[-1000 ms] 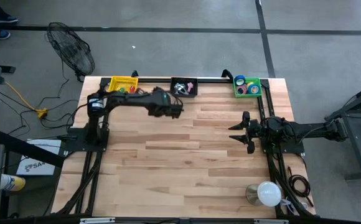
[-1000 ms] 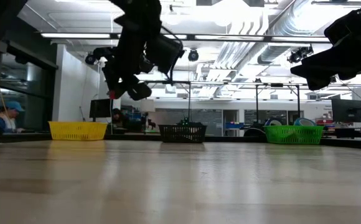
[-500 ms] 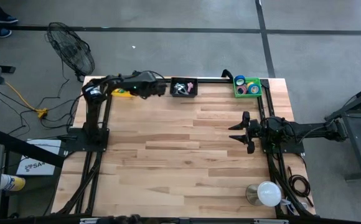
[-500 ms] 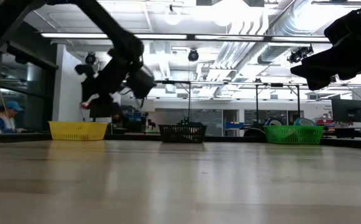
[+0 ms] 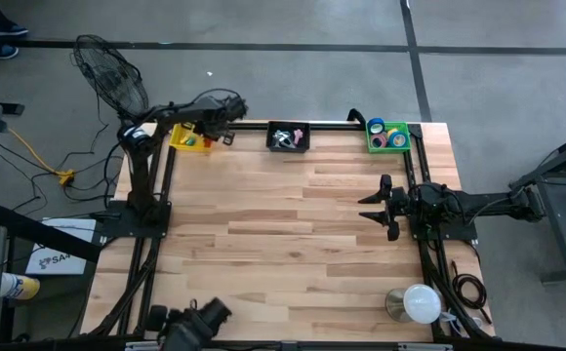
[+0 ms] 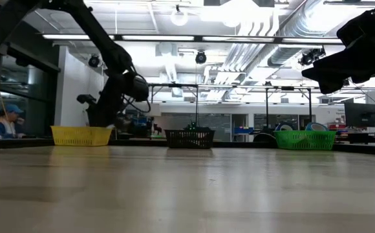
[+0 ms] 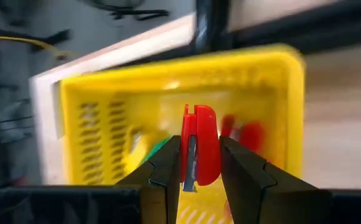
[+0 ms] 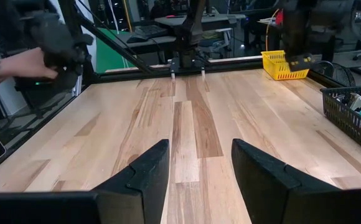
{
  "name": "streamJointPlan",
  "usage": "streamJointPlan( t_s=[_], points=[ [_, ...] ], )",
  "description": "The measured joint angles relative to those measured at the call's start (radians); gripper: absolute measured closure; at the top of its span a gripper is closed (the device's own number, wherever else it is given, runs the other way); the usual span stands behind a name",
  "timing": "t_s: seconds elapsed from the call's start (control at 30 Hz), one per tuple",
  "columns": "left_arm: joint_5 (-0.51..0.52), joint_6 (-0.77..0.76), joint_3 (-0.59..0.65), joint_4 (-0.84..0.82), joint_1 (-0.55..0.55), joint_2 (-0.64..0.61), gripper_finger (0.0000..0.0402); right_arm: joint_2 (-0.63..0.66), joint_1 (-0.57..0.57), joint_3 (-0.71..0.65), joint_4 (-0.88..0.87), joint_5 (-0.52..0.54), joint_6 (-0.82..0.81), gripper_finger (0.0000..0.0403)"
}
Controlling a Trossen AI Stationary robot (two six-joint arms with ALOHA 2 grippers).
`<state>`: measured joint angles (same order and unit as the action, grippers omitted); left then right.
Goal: Pick and place Stapler, Stapler remover, tape
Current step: Put the red stapler into the yellow bin, then return to Home Position
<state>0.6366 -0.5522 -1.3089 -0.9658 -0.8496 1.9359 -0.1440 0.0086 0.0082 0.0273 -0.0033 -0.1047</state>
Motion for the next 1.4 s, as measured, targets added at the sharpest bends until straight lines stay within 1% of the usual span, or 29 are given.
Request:
streamJointPlan(
  t_s=[0.13,0.33,0.47,0.57,0.67,0.8,0.9,1.0,1.07,1.27,1.4],
  points=[
    [-0.105,0.079,0.000,0.081,-0.049,-0.035,0.0309,0.000,0.000,0.000,0.000,0.000,0.000,0.0238],
    [-0.202,0.147,-0.001,0.100,-0.086,-0.079,0.0309,0.000,0.000,0.000,0.000,0.000,0.000,0.0237],
    [-0.216,0.202,-0.001,0.099,-0.087,-0.100,0.0299,0.000,0.000,0.000,0.000,0.000,0.000,0.0237],
    [-0.223,0.237,-0.001,0.088,-0.085,-0.118,0.0267,0.000,0.000,0.000,0.000,0.000,0.000,0.0238],
    [-0.240,0.270,-0.001,0.063,-0.079,-0.133,0.0225,0.000,0.000,0.000,0.000,0.000,0.000,0.0238],
    [-0.231,0.306,-0.001,0.028,-0.079,-0.160,0.0168,0.000,0.000,0.000,0.000,0.000,0.000,0.0238],
    [-0.233,0.342,0.003,0.011,-0.079,-0.193,0.0137,0.000,0.000,0.000,0.000,0.000,0.000,0.0237],
    [-0.253,0.369,0.052,0.069,-0.079,-0.291,0.0124,0.000,0.000,0.000,0.000,0.000,0.000,0.0237],
    [-0.316,0.390,0.116,0.144,-0.067,-0.380,0.0123,0.000,0.000,0.000,0.000,0.000,0.000,0.0238],
    [-0.606,0.443,0.397,0.341,-0.046,-0.704,0.0122,0.000,0.000,0.000,0.000,0.000,0.000,0.0238],
    [-0.810,0.472,0.611,0.454,-0.005,-0.965,0.0122,0.000,0.000,0.000,0.000,0.000,0.000,0.0238]
  ],
)
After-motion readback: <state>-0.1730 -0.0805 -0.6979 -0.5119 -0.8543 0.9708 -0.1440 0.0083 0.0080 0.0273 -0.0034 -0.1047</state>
